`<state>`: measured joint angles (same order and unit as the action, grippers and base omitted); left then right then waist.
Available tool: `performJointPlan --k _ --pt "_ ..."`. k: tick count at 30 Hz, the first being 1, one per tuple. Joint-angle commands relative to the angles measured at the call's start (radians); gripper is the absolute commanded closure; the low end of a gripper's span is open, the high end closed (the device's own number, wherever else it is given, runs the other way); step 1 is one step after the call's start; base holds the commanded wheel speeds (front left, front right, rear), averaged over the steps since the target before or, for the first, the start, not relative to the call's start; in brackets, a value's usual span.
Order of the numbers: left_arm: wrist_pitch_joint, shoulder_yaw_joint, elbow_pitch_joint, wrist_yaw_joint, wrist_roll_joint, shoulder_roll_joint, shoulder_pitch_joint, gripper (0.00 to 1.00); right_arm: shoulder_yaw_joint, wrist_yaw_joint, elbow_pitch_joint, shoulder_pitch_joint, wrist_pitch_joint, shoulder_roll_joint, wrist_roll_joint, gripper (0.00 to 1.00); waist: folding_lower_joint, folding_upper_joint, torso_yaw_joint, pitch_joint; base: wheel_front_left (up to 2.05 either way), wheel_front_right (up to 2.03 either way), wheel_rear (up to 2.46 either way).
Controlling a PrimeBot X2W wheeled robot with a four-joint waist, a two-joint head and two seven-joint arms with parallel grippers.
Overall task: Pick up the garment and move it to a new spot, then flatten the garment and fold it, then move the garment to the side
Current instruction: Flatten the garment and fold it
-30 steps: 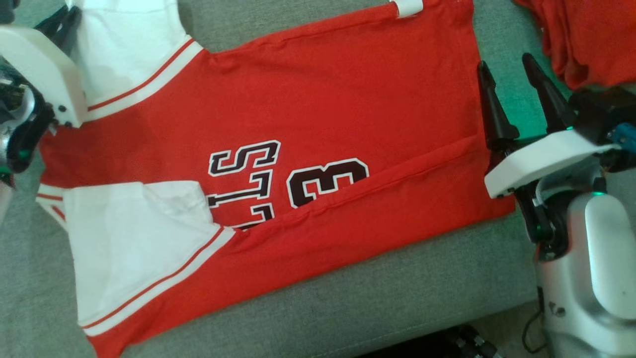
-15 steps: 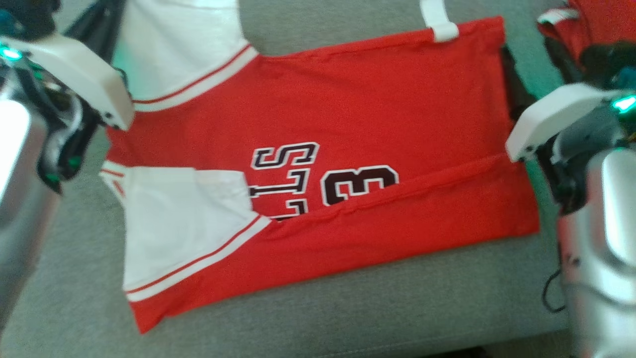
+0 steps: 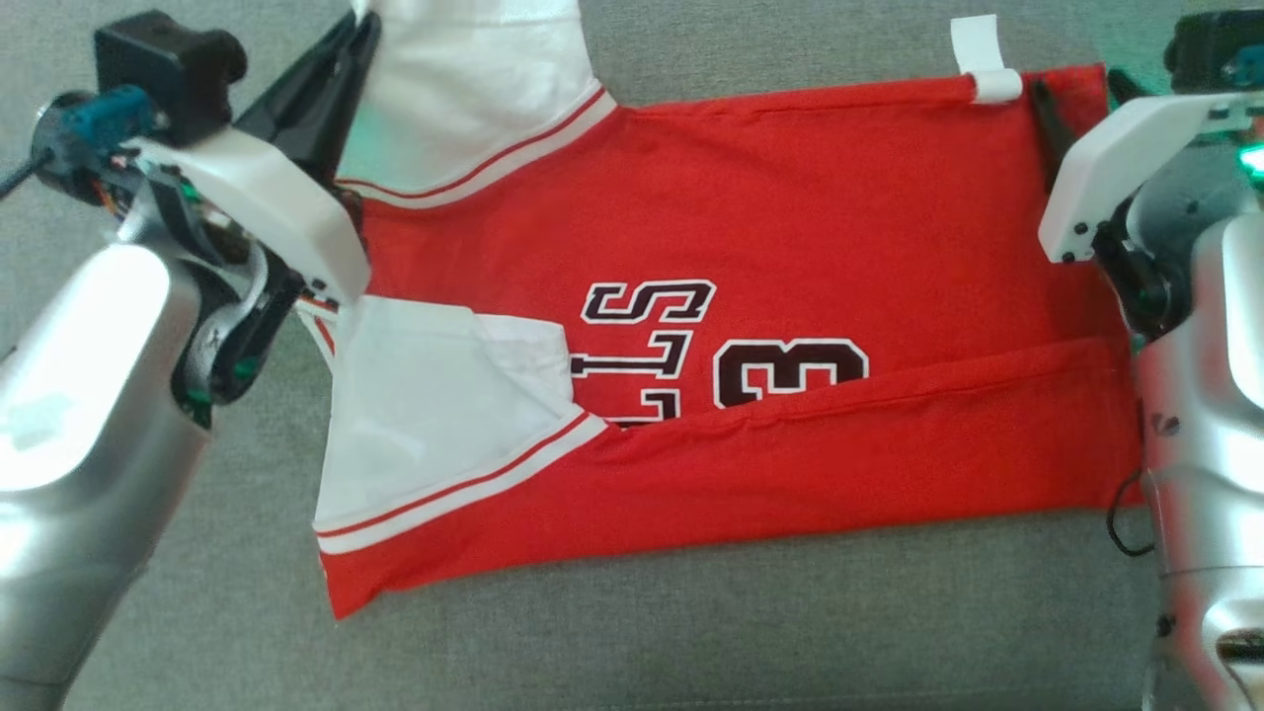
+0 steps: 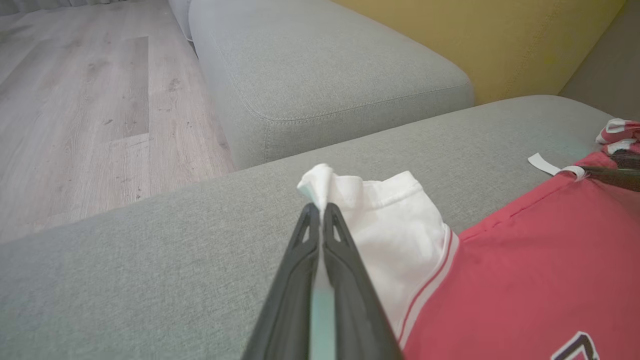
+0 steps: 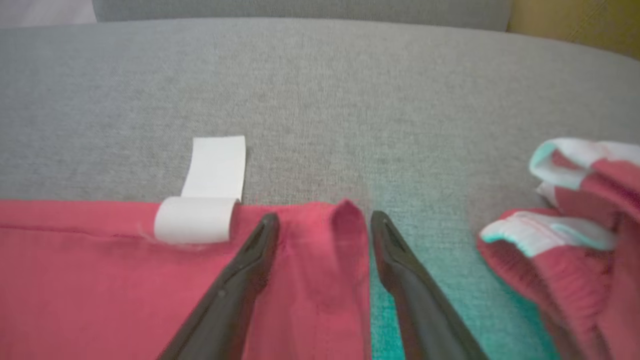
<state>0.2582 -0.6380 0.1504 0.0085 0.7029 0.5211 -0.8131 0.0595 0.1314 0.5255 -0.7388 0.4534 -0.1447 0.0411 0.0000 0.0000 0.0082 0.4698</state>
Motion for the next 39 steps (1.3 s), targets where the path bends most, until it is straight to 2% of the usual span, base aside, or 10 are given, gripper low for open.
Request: performJointPlan --k 1,2,6,7,14,23,33,39 --pt "-0.009 0.042 -0.035 0.005 -0.009 0.037 -0.022 1.0 -0.007 -0.001 -0.019 -0.028 0.005 -0.007 -0.005 0.26 0.0 0.0 0.002 0.002 0.0 0.0 0.0" --pt "-0.01 0.042 -0.036 0.005 -0.008 0.037 -0.022 1.0 -0.003 -0.001 -0.005 -0.035 0.002 -0.005 -0.004 0.46 0.0 0.0 0.003 0.003 0.0 0.0 0.0" --pt "-0.015 0.042 -0.036 0.004 -0.005 0.037 -0.02 1.0 0.001 -0.001 0.048 -0.061 -0.02 -0.004 -0.01 0.85 0.0 0.0 0.004 0.002 0.0 0.0 0.0" --pt "-0.017 0.043 -0.035 0.004 -0.003 0.037 -0.018 1.0 0.002 -0.001 0.058 -0.066 -0.032 -0.003 -0.01 1.0 0.0 0.0 0.004 0.0 0.0 0.0 0.0" --pt "-0.048 0.051 -0.052 0.011 0.008 0.047 0.019 1.0 -0.02 -0.001 0.091 -0.061 -0.154 -0.01 -0.008 1.0 0.0 0.0 0.003 -0.051 0.0 0.0 0.0" --pt "-0.091 0.048 -0.114 0.036 0.042 0.063 0.171 1.0 -0.078 -0.001 0.078 0.071 -0.234 -0.051 0.045 1.0 0.0 0.0 0.022 -0.158 0.0 0.0 0.0" --pt "-0.215 0.042 -0.199 0.111 0.083 0.036 0.435 1.0 -0.075 -0.001 -0.064 0.274 -0.301 -0.063 0.082 1.0 0.0 0.0 0.045 -0.239 0.0 0.0 0.0" --pt "-0.323 0.026 -0.154 0.134 0.085 -0.013 0.558 1.0 -0.029 -0.001 -0.14 0.383 -0.328 -0.036 0.075 1.0 0.0 0.0 0.047 -0.254 0.0 0.0 0.0"
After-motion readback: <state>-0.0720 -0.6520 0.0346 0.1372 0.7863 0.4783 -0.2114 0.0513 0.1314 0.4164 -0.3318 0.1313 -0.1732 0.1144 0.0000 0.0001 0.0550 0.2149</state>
